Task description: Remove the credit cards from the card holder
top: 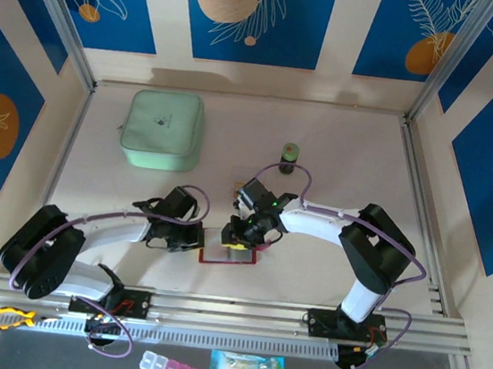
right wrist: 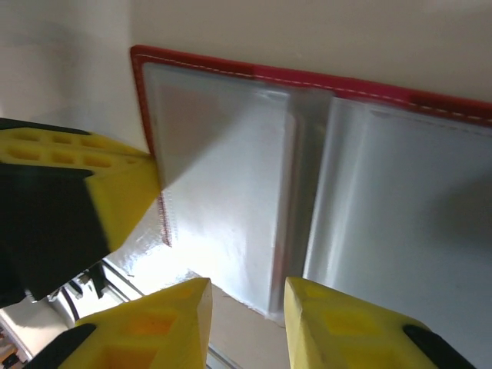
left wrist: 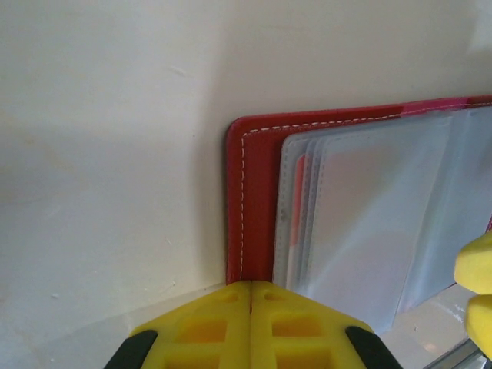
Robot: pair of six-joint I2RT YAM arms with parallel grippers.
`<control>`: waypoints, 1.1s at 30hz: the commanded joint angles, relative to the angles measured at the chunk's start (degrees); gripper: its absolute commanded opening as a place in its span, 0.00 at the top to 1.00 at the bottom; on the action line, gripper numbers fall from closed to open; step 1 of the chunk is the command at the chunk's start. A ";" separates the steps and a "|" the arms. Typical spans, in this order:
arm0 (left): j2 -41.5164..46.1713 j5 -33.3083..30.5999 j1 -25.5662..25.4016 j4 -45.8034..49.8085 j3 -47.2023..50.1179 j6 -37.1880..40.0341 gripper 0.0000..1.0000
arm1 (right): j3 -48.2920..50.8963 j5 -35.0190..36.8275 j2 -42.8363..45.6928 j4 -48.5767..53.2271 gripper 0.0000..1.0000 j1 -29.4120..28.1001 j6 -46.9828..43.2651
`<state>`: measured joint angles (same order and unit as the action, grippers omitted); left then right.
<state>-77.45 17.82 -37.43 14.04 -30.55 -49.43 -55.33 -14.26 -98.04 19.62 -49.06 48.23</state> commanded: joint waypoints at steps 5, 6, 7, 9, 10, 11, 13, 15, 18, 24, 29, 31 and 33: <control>-1.67 -3.41 -0.44 2.19 -0.44 1.55 0.95 | -1.35 -6.18 -2.62 -4.48 0.68 0.22 1.08; -1.59 -3.50 -0.45 2.16 -0.43 1.64 0.95 | -1.45 -6.64 -3.07 -5.07 0.68 0.21 1.20; -1.49 -3.58 -0.42 2.29 -0.44 1.69 0.95 | -1.57 -6.99 -3.48 -5.51 0.68 0.19 1.21; -1.53 -3.59 -0.42 2.50 -0.61 1.93 0.95 | -2.19 -7.77 -4.79 -5.92 0.69 0.35 1.26; -1.54 -3.59 -0.37 2.65 -0.64 1.97 0.95 | -2.48 -8.01 -5.31 -5.86 0.69 0.28 1.21; -1.67 -3.57 -0.41 2.71 -0.67 2.08 0.95 | -2.84 -8.10 -5.94 -5.66 0.69 0.29 1.21; -1.82 -3.50 -0.44 2.73 -0.74 2.27 0.95 | -3.37 -7.77 -6.76 -4.77 0.70 0.25 1.34; -1.83 -3.50 -0.45 2.90 -0.83 2.37 0.95 | -3.69 -6.33 -6.81 -2.91 0.71 0.14 1.30; -1.45 -3.84 -0.45 3.18 -0.79 2.34 0.95 | -3.73 -3.93 -6.43 0.10 0.71 0.25 1.10; -1.18 -4.42 -0.42 3.63 -1.08 2.79 0.95 | -2.66 -1.76 -4.78 2.82 0.72 0.49 0.58; -0.91 -4.99 -0.38 4.25 -1.34 3.21 0.95 | -1.33 -1.05 -3.27 3.16 0.72 1.05 0.37; -1.13 -4.91 -0.42 4.21 -1.38 3.28 0.95 | -0.76 -1.20 -2.92 2.72 0.72 1.34 0.20; -0.83 -4.82 -0.39 3.79 -1.39 3.19 0.95 | -0.24 -1.64 -2.98 2.19 0.72 1.65 0.12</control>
<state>-77.87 16.03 -37.65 14.96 -31.46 -47.48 -56.93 -16.27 -102.56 20.16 -47.94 48.93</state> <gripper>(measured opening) 0.049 0.281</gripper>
